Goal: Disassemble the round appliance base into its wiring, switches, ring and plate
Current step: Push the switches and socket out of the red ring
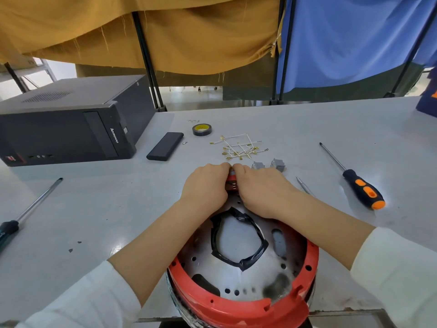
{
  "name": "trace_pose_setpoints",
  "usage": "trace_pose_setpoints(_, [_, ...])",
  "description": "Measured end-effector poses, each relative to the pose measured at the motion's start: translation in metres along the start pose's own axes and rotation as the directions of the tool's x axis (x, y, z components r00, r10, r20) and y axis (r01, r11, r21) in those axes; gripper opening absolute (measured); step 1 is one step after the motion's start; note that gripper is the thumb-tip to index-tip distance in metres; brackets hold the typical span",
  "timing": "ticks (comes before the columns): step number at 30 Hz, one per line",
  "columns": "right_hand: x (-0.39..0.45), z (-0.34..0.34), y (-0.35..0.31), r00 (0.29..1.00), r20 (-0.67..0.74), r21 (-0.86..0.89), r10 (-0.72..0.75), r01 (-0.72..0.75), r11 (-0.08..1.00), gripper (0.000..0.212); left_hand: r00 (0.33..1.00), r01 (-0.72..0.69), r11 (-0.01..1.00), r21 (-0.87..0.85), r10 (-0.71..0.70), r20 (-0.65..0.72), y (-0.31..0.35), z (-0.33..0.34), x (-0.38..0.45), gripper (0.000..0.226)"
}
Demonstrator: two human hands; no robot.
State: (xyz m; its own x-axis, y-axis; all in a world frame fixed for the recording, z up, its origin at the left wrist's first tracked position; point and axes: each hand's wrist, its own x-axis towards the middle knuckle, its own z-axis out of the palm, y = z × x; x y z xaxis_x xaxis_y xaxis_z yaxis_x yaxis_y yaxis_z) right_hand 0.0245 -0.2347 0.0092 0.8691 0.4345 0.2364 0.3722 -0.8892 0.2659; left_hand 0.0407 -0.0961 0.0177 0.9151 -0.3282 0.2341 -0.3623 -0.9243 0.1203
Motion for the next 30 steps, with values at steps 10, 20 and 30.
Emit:
trace_pose_setpoints(10, [0.023,-0.007,0.017,0.928,0.317,0.815,0.195,-0.372,0.445,0.025,1.000,-0.011,0.992,-0.130,0.010,-0.010,-0.007,0.006,-0.001,0.051])
trace_pose_setpoints(20, [0.036,-0.009,0.075,0.910,0.167,0.749,0.379,-0.367,0.552,0.043,0.999,-0.022,0.991,-0.128,0.026,0.031,-0.008,0.009,-0.001,0.066])
trace_pose_setpoints(30, [0.000,0.038,0.145,0.850,0.392,0.315,0.351,-0.483,0.817,0.036,0.999,-0.041,0.998,-0.044,0.040,-0.023,-0.009,0.013,0.000,0.037])
